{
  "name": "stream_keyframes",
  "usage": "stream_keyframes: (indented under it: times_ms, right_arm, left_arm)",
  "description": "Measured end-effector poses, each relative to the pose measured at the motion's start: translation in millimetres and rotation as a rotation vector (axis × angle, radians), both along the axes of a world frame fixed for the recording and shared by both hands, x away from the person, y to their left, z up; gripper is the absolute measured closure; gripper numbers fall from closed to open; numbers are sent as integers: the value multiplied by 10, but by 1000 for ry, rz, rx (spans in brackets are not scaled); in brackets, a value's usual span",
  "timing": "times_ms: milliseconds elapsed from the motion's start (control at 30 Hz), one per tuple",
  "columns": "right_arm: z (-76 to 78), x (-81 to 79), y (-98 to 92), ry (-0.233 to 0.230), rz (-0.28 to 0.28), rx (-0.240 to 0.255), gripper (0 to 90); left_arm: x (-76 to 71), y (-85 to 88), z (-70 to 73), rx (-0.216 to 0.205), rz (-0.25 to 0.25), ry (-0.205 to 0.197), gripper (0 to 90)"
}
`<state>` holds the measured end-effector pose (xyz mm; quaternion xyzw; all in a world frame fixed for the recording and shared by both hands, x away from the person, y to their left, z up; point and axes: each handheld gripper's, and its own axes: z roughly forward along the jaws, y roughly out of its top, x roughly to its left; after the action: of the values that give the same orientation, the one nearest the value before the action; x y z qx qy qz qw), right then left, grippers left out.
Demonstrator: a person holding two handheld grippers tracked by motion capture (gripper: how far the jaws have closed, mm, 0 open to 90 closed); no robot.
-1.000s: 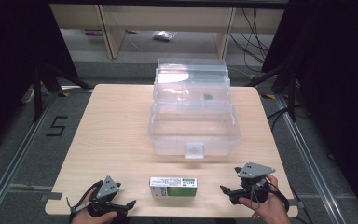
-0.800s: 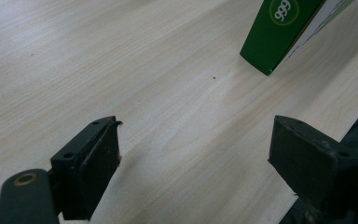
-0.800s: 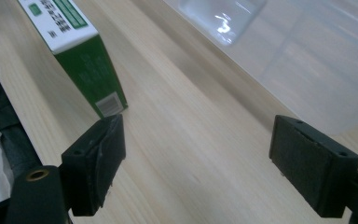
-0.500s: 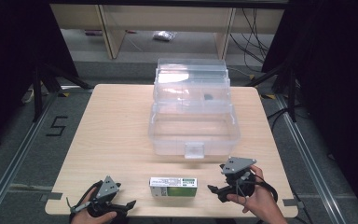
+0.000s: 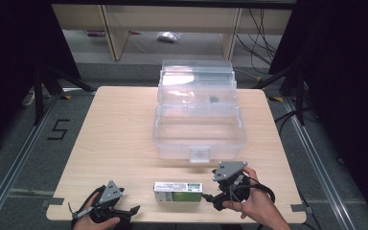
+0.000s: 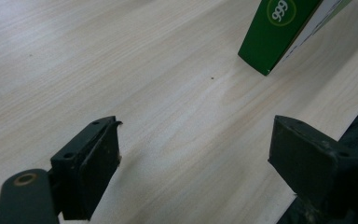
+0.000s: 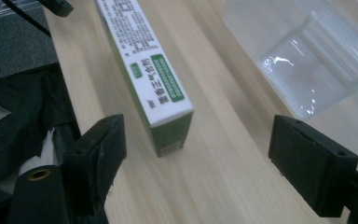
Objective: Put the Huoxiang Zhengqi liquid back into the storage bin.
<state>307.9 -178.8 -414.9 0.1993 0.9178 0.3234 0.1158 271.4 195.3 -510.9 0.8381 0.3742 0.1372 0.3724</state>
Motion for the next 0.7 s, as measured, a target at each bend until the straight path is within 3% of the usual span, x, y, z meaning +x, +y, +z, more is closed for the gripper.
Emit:
stream_keyframes:
  times_ms: [533,600,700]
  right_arm:
    - [31,25,306,-12,77,-83,216]
    - [26,36,349,-8,92,-102,223]
    - [24,85,437,7,114,-124,227]
  left_arm:
    - [1,2,1,-2,5,1,156]
    - [1,-3,-4,-17,9,4,156]
    - [2,2,1,-4,5,1,156]
